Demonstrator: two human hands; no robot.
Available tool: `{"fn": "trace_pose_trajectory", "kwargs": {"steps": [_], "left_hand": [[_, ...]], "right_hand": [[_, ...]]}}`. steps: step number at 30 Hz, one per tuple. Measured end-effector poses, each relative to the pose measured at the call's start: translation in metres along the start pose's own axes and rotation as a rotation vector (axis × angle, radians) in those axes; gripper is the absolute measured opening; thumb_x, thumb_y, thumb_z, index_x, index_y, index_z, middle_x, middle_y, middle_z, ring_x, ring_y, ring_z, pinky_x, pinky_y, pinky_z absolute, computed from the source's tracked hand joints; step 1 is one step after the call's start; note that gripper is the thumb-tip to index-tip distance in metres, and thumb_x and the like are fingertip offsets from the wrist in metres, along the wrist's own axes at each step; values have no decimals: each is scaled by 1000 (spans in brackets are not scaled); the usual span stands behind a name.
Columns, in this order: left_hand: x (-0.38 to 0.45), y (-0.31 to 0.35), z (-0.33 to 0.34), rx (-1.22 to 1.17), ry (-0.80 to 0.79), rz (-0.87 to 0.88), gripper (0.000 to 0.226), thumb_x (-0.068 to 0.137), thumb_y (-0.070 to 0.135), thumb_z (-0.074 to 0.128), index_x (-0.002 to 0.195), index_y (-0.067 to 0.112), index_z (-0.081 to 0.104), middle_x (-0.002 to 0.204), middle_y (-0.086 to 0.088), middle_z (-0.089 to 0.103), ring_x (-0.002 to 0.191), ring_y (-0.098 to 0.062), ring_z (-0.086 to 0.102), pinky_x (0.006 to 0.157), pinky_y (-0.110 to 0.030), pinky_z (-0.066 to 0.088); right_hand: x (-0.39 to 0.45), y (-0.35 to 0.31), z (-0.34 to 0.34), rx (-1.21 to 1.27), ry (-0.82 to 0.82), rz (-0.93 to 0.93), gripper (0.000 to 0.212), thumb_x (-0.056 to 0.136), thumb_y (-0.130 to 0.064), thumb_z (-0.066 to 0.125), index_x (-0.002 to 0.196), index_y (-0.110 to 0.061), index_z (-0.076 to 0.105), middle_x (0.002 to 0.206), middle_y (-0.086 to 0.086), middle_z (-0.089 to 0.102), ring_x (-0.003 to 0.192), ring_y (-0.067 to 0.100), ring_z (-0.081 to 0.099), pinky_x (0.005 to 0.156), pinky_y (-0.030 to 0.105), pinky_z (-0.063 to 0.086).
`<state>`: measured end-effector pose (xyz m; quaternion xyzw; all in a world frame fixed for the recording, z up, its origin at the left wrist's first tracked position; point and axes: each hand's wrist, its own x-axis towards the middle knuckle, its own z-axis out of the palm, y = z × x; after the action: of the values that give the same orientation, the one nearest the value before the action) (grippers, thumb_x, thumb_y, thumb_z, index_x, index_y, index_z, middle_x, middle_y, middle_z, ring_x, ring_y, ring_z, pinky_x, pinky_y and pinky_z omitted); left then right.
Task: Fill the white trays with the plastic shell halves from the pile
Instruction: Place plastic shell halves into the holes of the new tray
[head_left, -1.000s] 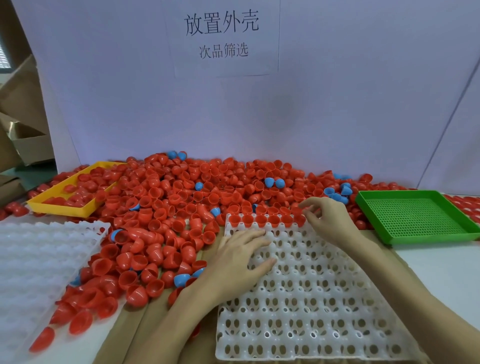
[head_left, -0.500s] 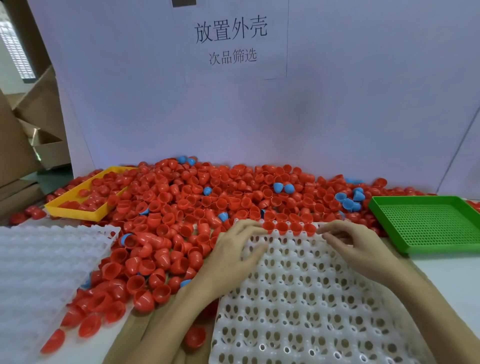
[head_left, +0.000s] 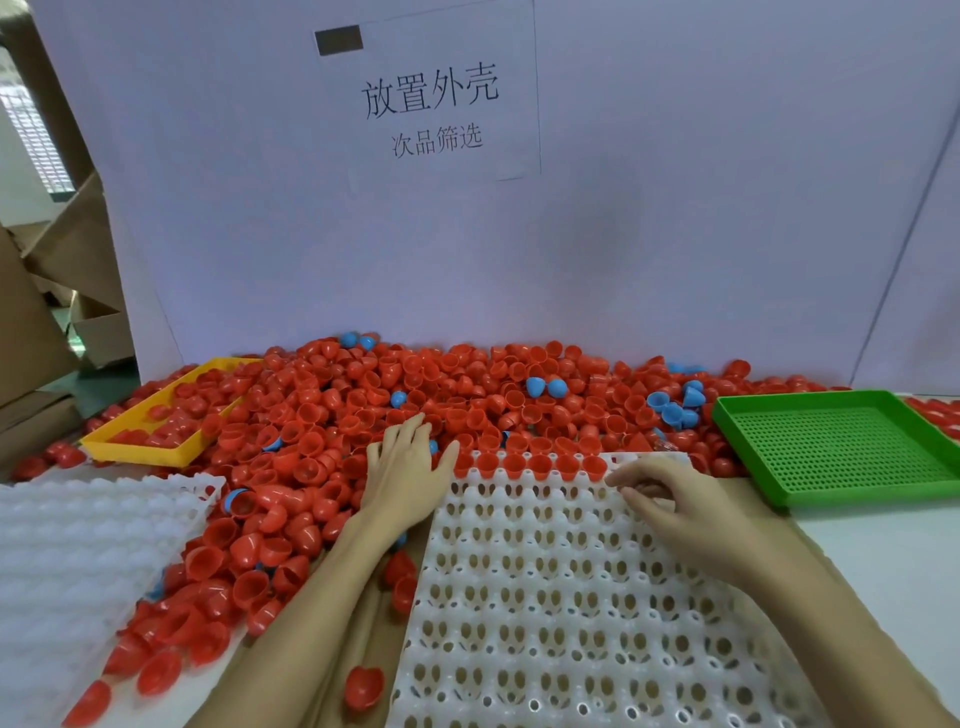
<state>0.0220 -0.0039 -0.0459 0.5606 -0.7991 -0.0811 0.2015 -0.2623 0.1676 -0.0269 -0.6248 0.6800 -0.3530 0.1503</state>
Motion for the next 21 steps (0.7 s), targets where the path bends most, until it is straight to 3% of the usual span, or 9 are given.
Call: {"fn": "trace_pose_trajectory", "kwargs": {"steps": [6, 9, 11, 13, 17, 21], "left_hand": [[-13, -5, -15, -63, 402, 104, 40, 96, 27, 73, 130, 7, 65, 133, -7, 60, 124, -26, 53, 106, -42, 36], [-13, -14, -33, -137, 444, 75, 20, 91, 30, 79, 100, 14, 71, 102, 0, 68, 98, -20, 63, 89, -31, 44], [-12, -19, -45, -314, 440, -20, 24, 91, 37, 79, 82, 18, 68, 82, 7, 69, 80, -13, 65, 70, -18, 43], [-11, -19, -52, -475, 386, -104, 30, 93, 44, 75, 77, 20, 68, 71, 9, 69, 72, -8, 67, 62, -13, 43], [-24, -7, -50, -651, 230, -49, 22, 92, 39, 78, 86, 20, 70, 81, 3, 73, 74, -10, 70, 74, -34, 58], [-55, 19, -42, -703, 185, 158, 25, 90, 37, 80, 111, 33, 66, 105, 19, 70, 95, -6, 69, 85, -19, 56]], "right_hand": [[-3, -4, -2, 38, 15, -4, 20, 102, -18, 64, 113, -32, 74, 115, -19, 69, 109, -5, 65, 99, 24, 56], [-4, -7, -5, 44, 0, -8, 20, 102, -20, 64, 111, -35, 74, 116, -21, 69, 107, -9, 64, 97, 21, 56], [-5, -9, -6, 43, -20, -13, 20, 103, -19, 63, 110, -35, 74, 116, -21, 68, 108, -8, 64, 98, 22, 56], [-5, -11, -6, 37, -37, -10, 21, 103, -19, 63, 109, -35, 74, 118, -20, 67, 110, -5, 65, 100, 25, 56], [-8, -15, -8, 44, -38, -6, 21, 103, -19, 63, 110, -34, 74, 118, -19, 67, 110, -6, 65, 103, 27, 55], [-11, -23, -13, 63, -33, -37, 25, 102, -21, 65, 122, -35, 69, 122, -23, 68, 114, -10, 63, 105, 26, 54]]}}
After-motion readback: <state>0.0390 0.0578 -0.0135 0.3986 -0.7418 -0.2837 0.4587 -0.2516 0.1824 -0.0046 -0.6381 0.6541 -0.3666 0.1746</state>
